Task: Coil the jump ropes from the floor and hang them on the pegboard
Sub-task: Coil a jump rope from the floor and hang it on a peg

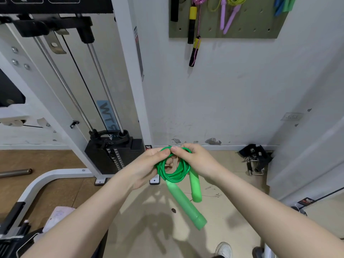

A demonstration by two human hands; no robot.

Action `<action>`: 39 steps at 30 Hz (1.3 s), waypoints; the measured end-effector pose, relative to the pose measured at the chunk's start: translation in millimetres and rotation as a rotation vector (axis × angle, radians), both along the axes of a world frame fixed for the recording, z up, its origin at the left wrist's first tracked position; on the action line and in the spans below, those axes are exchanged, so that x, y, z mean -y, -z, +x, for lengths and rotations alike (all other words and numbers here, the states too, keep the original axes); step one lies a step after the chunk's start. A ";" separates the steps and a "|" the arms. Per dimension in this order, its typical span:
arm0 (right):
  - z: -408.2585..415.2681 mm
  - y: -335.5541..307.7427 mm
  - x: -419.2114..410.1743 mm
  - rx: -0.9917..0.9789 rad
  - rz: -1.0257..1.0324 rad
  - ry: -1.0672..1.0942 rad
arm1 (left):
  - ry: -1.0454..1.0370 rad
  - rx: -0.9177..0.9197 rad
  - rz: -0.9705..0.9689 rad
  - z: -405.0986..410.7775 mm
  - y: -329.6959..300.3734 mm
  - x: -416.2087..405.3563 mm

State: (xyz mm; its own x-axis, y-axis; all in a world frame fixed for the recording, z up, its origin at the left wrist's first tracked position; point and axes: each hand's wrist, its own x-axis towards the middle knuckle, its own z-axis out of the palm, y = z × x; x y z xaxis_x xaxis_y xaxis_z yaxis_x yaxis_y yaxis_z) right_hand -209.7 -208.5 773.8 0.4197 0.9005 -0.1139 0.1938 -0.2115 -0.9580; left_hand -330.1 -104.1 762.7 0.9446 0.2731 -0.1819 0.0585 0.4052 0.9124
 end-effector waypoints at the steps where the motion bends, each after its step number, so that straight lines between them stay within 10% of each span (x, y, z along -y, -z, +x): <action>1: 1.2 -2.4 0.0 0.003 0.002 0.016 | 0.005 0.035 -0.049 -1.0 2.2 2.3; 10: 6.0 0.1 -0.6 -0.185 0.005 0.038 | -0.386 -0.024 -0.103 8.0 0.3 27.5; 28: 24.0 -19.8 24.6 0.140 -0.294 -0.283 | -0.222 -0.362 1.013 9.9 5.3 14.9; 39: 8.8 6.5 13.5 0.442 -0.056 -0.055 | -0.182 -0.323 0.660 8.0 11.1 11.1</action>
